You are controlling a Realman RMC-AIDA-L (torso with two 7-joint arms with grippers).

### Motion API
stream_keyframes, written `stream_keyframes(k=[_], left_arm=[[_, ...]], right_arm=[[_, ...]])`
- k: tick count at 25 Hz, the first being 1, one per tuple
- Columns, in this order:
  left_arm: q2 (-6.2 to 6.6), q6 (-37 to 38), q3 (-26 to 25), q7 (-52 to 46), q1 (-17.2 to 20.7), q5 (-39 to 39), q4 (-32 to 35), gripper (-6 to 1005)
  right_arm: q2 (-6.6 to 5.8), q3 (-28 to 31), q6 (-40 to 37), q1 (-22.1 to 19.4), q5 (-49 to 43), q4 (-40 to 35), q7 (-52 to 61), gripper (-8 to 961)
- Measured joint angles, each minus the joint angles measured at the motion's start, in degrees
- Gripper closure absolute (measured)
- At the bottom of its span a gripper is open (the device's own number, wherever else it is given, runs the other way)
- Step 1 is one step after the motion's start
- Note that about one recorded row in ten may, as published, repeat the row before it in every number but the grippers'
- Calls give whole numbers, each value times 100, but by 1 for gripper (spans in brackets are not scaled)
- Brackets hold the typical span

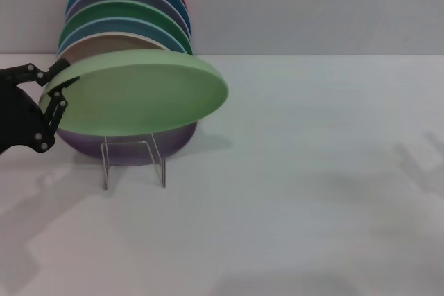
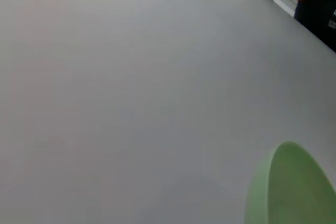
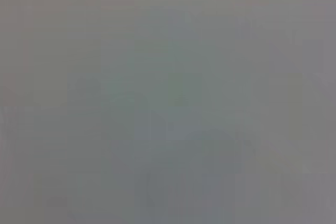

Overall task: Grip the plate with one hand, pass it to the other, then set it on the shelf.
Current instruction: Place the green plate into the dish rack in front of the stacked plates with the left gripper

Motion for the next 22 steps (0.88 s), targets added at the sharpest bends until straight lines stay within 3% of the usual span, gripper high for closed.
stream_keyframes(k=[13,17,22], left_arm=[[-25,-295,157,170,-34,0,15,893],[-181,-711,85,684,-11,-2,19,889],[-282,-928,54,772,-10,-35,19,883]], right_arm=[[-1,-1,103,13,-18,-3,-6,133],[-8,0,127,13,-18,-2,-7,133],[-15,0,195,9,-18,37,-1,133]])
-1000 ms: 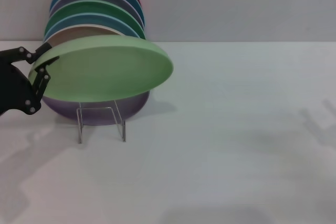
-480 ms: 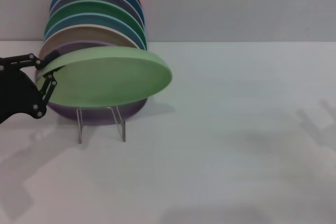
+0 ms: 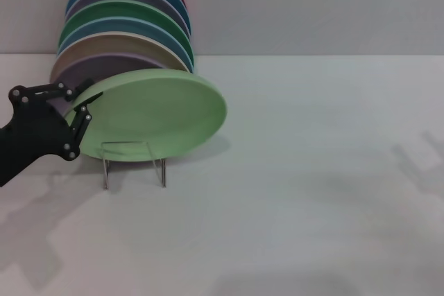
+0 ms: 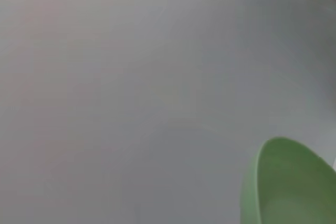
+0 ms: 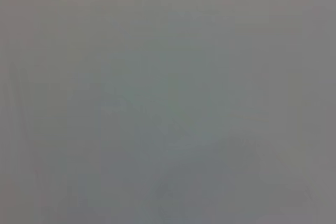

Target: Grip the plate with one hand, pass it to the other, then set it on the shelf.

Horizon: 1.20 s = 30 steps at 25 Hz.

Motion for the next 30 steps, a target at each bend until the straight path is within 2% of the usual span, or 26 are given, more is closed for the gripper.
stream_keyframes(k=[3,8,13,22,23,26,27,28,30], left_arm=[[-85,-109,-94,216,29,-11,9,880],[-109,-166,-168,235,48,-14,10,875],[-176,-316,-474,250,77,-14,6,865],[-246,-124,-477,538,301,3,-232,825],[-372,65,-462,734,492,20,-255,820],[-428,220,-489,827,600,13,-260,806],[-558,526,-719,986,891,-17,-303,802],[-605,609,-866,1015,1012,-22,-341,797],[-738,657,-1560,847,1299,-50,-500,788]], right_arm=[[0,0,34,-3,0,10,11,133],[-9,0,37,6,-39,14,1,133],[-10,0,45,12,-93,13,0,133],[-9,23,102,-9,-148,30,-5,133],[-9,27,107,-6,-149,47,-7,133],[-9,36,108,-6,-150,63,-51,133],[-9,42,108,-12,-150,67,-117,133],[0,51,107,-38,-142,55,-426,133],[11,48,102,-48,-132,33,-632,133]])
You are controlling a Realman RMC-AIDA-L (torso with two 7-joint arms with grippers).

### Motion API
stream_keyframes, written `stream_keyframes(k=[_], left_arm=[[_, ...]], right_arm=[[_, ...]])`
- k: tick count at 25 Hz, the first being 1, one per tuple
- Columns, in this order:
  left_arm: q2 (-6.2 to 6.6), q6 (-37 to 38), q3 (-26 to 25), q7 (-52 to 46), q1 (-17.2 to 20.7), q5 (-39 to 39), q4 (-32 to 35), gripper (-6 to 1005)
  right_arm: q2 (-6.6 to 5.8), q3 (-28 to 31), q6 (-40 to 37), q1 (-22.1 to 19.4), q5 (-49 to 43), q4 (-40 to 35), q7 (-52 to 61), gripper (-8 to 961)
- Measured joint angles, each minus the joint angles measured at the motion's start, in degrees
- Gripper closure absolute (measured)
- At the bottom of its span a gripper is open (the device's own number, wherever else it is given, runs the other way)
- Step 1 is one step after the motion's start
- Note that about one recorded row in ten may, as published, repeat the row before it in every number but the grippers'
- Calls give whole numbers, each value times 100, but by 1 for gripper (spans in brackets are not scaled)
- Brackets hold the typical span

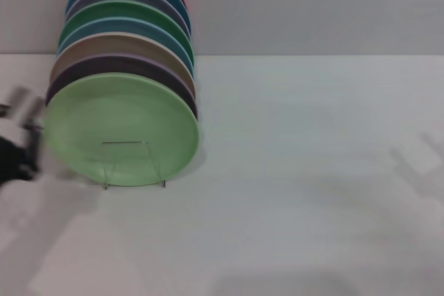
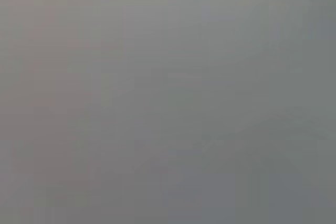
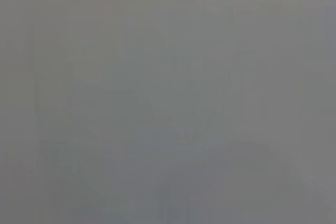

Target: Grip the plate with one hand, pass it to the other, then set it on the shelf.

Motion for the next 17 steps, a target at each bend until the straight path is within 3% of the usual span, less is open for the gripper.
stream_keyframes(k=[2,3,7,13,17], left_arm=[[-81,-145,-1010,-643,216,-17,-101,779],[-105,-341,-1892,-1559,337,-17,-72,774],[-112,-573,-2470,-2338,428,-24,-21,694],[-185,-911,-2990,-2483,440,-21,-20,573],[-189,-930,-2993,-2570,431,-22,-42,533]], right_arm=[[11,-7,-26,2,13,-72,-378,133],[19,-1,-50,17,84,-189,-675,133],[37,-15,-106,60,365,-460,-1136,133],[41,-26,-362,162,494,-631,-1578,133],[42,-15,-431,134,497,-629,-1577,133]])
